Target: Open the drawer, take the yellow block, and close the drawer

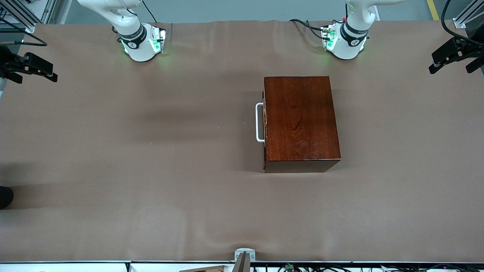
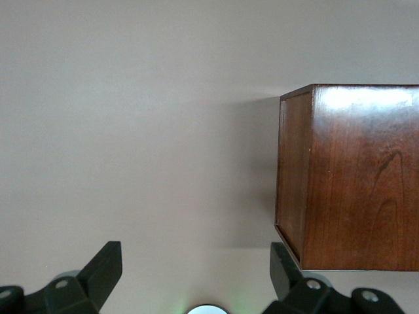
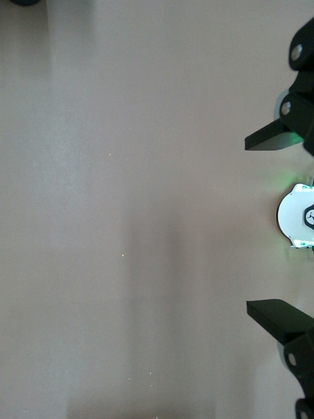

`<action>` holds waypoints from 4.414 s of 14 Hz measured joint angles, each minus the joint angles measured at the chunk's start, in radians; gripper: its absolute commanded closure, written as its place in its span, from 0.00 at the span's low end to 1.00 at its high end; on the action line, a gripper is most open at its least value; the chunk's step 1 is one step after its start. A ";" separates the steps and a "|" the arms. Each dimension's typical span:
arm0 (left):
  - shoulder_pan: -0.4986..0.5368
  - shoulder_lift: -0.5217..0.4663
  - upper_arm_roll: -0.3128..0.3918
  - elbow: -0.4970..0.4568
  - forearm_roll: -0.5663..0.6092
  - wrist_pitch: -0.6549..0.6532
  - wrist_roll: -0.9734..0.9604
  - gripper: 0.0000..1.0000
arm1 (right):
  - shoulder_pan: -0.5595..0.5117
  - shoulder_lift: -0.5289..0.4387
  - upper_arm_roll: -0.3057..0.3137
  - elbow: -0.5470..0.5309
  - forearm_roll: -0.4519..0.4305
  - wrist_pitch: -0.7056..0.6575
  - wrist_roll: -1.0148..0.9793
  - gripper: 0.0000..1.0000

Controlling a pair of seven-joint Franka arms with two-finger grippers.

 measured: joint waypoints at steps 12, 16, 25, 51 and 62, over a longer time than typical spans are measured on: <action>-0.028 0.063 -0.066 0.042 0.000 0.002 0.000 0.00 | -0.001 0.001 -0.001 -0.001 0.000 0.000 0.000 0.00; -0.082 0.193 -0.210 0.112 0.000 0.015 -0.026 0.00 | -0.001 0.001 -0.001 -0.001 0.000 -0.001 0.000 0.00; -0.559 0.594 -0.238 0.309 0.185 0.157 -0.533 0.00 | -0.004 0.001 -0.003 -0.002 0.000 -0.001 0.000 0.00; -0.991 1.004 0.130 0.458 0.194 0.278 -1.040 0.00 | -0.004 0.002 -0.004 -0.002 0.000 -0.007 0.000 0.00; -0.994 1.006 0.104 0.461 0.193 0.377 -1.129 0.00 | -0.004 0.002 -0.004 -0.002 0.000 -0.007 0.000 0.00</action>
